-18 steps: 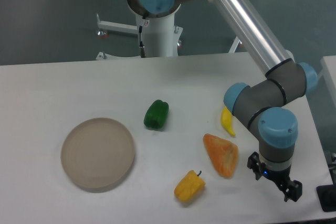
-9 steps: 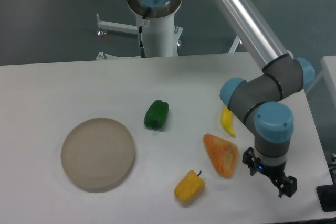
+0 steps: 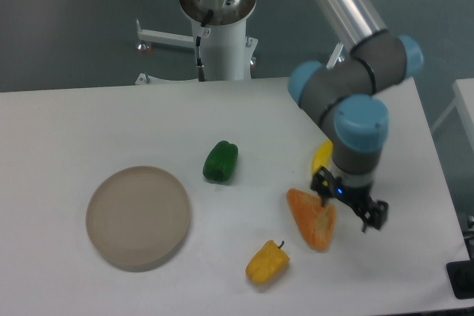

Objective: Pick up the green pepper from the table
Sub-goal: 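Move the open gripper over the green bell pepper and lower it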

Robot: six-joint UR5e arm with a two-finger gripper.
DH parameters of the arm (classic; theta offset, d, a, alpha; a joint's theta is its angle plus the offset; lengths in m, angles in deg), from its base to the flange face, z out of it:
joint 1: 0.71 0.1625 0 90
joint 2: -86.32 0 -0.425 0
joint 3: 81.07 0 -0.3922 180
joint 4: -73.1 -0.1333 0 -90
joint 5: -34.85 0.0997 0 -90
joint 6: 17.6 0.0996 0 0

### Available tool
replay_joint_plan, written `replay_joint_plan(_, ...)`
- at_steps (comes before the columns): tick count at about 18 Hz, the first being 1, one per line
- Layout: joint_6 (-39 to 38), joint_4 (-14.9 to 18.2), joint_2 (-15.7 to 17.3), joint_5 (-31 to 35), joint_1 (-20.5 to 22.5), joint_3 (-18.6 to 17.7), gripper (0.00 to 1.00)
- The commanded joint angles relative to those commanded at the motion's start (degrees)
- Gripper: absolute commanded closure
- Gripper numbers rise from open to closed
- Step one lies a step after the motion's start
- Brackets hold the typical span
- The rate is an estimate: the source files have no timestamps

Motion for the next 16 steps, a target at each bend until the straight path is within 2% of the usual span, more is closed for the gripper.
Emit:
replay_joint_plan(3,-2.91,-1.4,4.49,-3.19,-0.09,-8.0,0.0)
replay_joint_plan(8,-3.44,-3.87,10.38,-3.54,-1.23,-19.69,0.0)
replay_joint_plan(13,-6.69,-4.57,11.53,-4.07,-4.21,-23.74,0.0)
replay_joint_plan(16,-7.22,-7.37,12.93,-4.07,-5.62,-27.08,0.0)
